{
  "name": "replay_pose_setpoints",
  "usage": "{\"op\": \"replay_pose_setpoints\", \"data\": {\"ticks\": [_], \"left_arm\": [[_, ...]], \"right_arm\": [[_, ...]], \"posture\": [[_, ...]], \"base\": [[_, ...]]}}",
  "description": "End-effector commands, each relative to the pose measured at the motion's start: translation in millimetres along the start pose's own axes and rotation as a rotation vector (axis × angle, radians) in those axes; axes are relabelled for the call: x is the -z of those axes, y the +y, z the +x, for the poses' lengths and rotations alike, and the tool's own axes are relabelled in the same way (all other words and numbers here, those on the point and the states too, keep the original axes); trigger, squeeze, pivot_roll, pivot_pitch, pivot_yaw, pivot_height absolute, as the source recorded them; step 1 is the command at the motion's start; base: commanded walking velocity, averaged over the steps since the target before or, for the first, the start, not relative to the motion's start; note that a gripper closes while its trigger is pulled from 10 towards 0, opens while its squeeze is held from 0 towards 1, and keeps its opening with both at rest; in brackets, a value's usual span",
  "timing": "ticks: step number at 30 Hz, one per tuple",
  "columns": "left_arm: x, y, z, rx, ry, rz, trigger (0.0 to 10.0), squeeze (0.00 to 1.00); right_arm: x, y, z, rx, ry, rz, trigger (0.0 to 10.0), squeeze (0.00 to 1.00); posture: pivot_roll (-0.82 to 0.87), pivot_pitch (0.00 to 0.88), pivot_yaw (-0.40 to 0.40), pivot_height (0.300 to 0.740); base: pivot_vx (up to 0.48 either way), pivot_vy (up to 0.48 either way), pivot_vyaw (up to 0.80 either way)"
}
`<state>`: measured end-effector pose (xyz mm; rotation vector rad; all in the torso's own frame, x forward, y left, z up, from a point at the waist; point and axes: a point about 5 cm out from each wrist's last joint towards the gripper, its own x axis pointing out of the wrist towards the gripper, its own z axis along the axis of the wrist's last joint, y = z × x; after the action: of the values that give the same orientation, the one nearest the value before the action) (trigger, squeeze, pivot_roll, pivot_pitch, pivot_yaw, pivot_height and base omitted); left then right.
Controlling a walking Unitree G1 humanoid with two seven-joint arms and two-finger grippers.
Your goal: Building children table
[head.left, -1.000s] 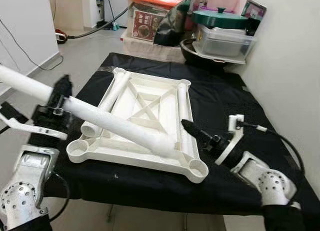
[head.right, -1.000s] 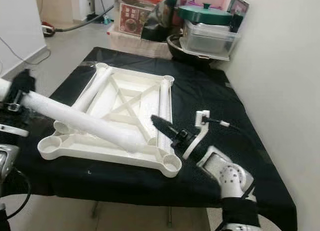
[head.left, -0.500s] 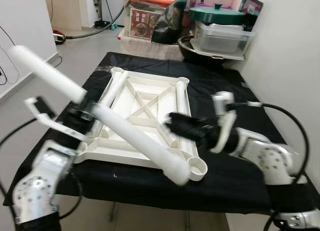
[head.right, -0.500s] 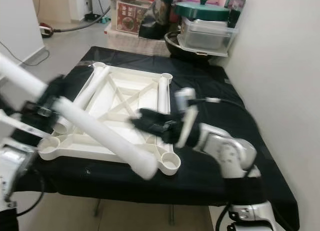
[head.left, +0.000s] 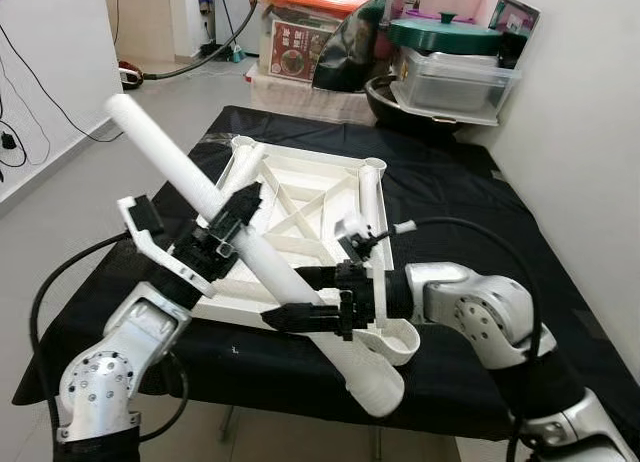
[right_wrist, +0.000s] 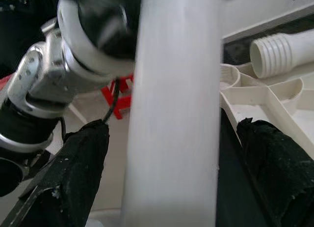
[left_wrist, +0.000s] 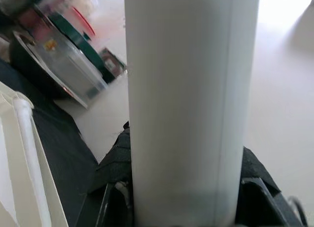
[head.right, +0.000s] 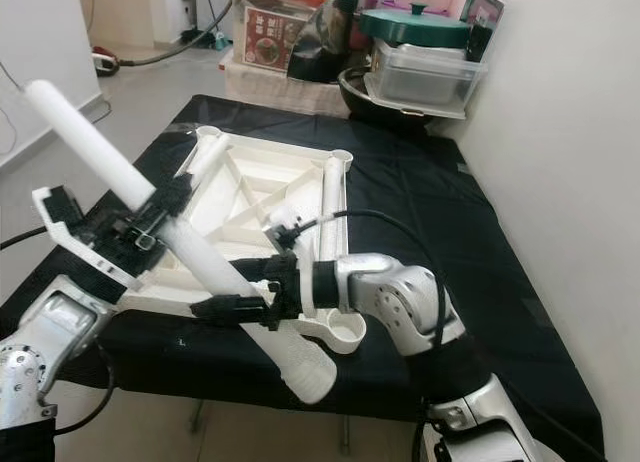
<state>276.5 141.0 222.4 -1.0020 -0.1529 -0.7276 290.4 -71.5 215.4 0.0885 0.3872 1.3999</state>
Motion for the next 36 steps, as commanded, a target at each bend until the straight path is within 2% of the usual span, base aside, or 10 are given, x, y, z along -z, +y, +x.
{"op": "replay_pose_setpoints", "data": {"ticks": [1, 10, 11, 14, 27, 29, 30, 32, 33, 36], "left_arm": [[5.4, -7.2, 3.3, 0.051, 0.021, -0.007, 0.0, 0.0], [19.5, -10.6, 10.9, 0.08, 0.079, -0.005, 0.0, 0.0], [20.0, -10.5, 10.7, 0.08, 0.079, -0.005, 0.0, 0.0], [20.4, -10.4, 10.4, 0.079, 0.079, -0.005, 0.0, 0.0], [23.8, -10.6, 12.8, 0.077, 0.075, -0.008, 0.0, 0.0], [24.0, -9.8, 13.5, 0.062, 0.074, 0.001, 3.1, 0.0], [22.8, -5.5, 14.8, 0.019, 0.062, 0.047, 10.0, 0.0], [21.9, -2.5, 15.7, -0.011, 0.054, 0.081, 10.0, 0.0], [20.7, -2.3, 15.7, -0.01, 0.045, 0.105, 10.0, 1.0], [18.6, -5.7, 13.9, 0.021, 0.045, 0.142, 10.0, 1.0]], "right_arm": [[6.1, 0.5, 4.8, -0.003, 0.045, 0.009, 10.0, 0.0], [3.6, 11.1, 17.9, -0.051, 0.187, -0.113, 10.0, 0.0], [5.5, 11.9, 19.0, -0.054, 0.192, -0.107, 4.8, 0.0], [7.1, 12.7, 20.0, -0.057, 0.196, -0.1, 0.0, 0.0], [21.0, 1.7, 25.1, 0.045, 0.198, -0.031, 0.0, 0.0], [22.9, 1.1, 24.9, 0.057, 0.192, -0.015, 0.0, 0.0], [24.1, 0.9, 24.4, 0.063, 0.187, -0.004, 0.0, 0.0], [25.0, 0.8, 24.0, 0.066, 0.184, 0.003, 0.0, 0.0], [25.8, 1.0, 23.2, 0.068, 0.179, 0.011, 0.0, 0.0], [26.2, 0.2, 19.9, 0.074, 0.16, 0.03, 0.0, 0.0]], "posture": [[0.09, 0.0, -0.112, 0.74], [0.09, 0.0, -0.114, 0.74], [0.09, 0.0, -0.114, 0.74], [0.09, 0.0, -0.114, 0.74], [0.08, 0.0, -0.112, 0.74], [0.08, 0.0, -0.11, 0.74], [0.08, 0.0, -0.111, 0.74], [0.08, 0.0, -0.111, 0.74], [0.08, 0.0, -0.111, 0.74], [0.08, 0.0, -0.114, 0.74]], "base": [[0.0, 0.0, 0.0], [0.0, 0.0, 0.0], [0.0, 0.0, 0.0], [0.0, 0.0, 0.0], [0.0, 0.0, 0.0], [0.0, 0.0, 0.0], [0.0, 0.0, 0.0], [0.0, 0.0, 0.0], [0.0, 0.0, 0.0], [0.0, 0.0, 0.0]]}}
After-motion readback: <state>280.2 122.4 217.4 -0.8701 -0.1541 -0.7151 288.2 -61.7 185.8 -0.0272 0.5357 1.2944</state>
